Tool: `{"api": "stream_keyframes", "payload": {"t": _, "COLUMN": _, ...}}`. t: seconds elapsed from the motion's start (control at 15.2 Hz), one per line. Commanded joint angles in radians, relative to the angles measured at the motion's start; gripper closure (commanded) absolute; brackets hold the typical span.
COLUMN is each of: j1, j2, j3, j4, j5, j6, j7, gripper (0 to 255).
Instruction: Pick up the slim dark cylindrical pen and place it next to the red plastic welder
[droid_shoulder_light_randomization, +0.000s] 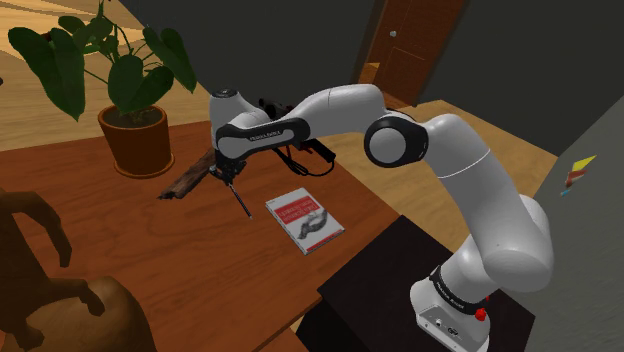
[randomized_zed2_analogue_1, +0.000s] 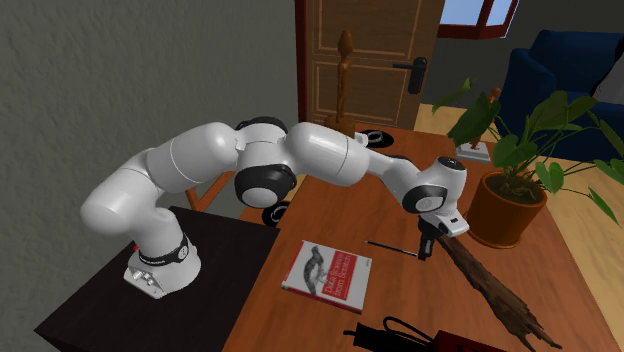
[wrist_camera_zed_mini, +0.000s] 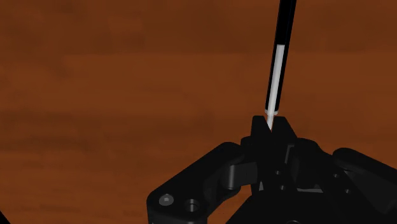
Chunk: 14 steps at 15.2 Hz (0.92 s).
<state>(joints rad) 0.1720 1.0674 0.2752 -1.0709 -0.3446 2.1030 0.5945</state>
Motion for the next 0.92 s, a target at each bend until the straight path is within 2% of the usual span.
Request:
{"api": "stream_keyframes", "payload": {"t": 0.0, "j1": 0.0, "j2": 0.0, "j3": 0.0, "j4": 0.0, "j5": 0.0, "j6": 0.0, "j7": 0.0, "gripper": 255}}
{"api": "stream_keyframes", "payload": {"t": 0.13, "j1": 0.0, "j2": 0.0, "j3": 0.0, "j4": 0.0, "j5": 0.0, "j6": 0.0, "j7": 0.0, "gripper": 255}}
{"api": "stream_keyframes", "payload": {"t": 0.2, "j1": 0.0, "j2": 0.0, "j3": 0.0, "j4": 0.0, "j5": 0.0, "j6": 0.0, "j7": 0.0, "gripper": 0}}
{"api": "stream_keyframes", "payload": {"t": 0.53, "j1": 0.0, "j2": 0.0, "j3": 0.0, "j4": 0.0, "j5": 0.0, "j6": 0.0, "j7": 0.0, "gripper": 0}}
{"api": "stream_keyframes", "payload": {"t": 0.86, "j1": -0.005, "j2": -0.08, "j3": 0.014, "j4": -0.016, "j5": 0.012, "j6": -0.065, "j7": -0.003, "gripper": 0}}
